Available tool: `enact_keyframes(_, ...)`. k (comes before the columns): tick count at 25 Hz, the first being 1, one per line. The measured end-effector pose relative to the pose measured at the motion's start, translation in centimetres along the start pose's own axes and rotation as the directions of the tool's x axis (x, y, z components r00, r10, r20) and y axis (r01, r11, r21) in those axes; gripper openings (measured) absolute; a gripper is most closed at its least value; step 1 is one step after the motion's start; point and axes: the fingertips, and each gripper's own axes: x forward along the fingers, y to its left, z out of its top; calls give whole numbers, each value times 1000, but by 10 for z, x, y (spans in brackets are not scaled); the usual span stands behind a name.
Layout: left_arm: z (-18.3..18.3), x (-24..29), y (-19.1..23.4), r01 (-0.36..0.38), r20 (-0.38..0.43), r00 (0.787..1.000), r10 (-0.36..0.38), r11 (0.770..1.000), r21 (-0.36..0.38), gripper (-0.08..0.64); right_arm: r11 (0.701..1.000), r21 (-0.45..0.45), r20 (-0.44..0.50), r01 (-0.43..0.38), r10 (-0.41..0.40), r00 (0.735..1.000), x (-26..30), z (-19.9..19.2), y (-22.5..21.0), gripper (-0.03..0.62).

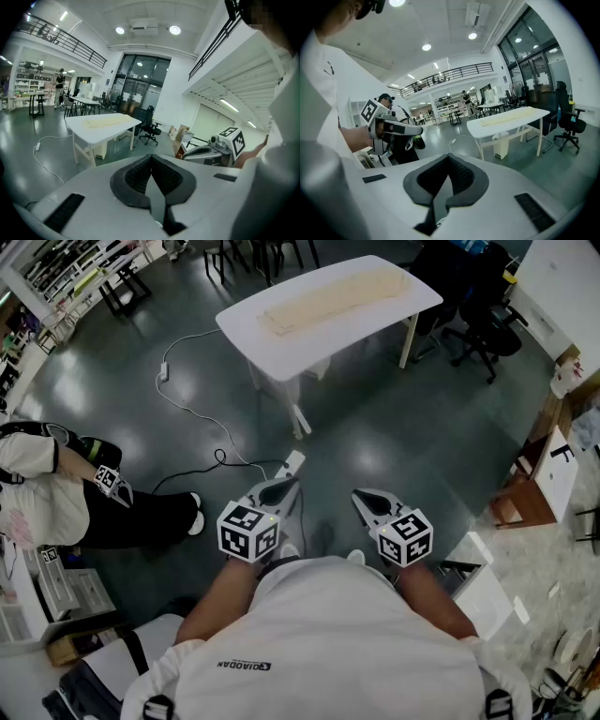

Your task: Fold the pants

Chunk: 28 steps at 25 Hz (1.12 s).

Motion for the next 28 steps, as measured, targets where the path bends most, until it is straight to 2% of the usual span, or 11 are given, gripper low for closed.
enact_keyframes(9, 0, 0, -6, 6, 1, 1000, -6, 1000, 16, 28, 1000, 2, -7, -7, 7, 1000, -2, -2, 3, 18)
enact_keyframes(17, -3, 6, -11, 12, -18, 1000, -12, 1000, 26, 28, 999, 40, 6, -22, 22, 1000, -4, -3, 4, 18)
enact_keyframes(28, 2, 10, 6, 22, -11, 1000, -22, 999, 39, 28, 1000, -25, -40, 6, -7, 999, 15, -1, 1, 18)
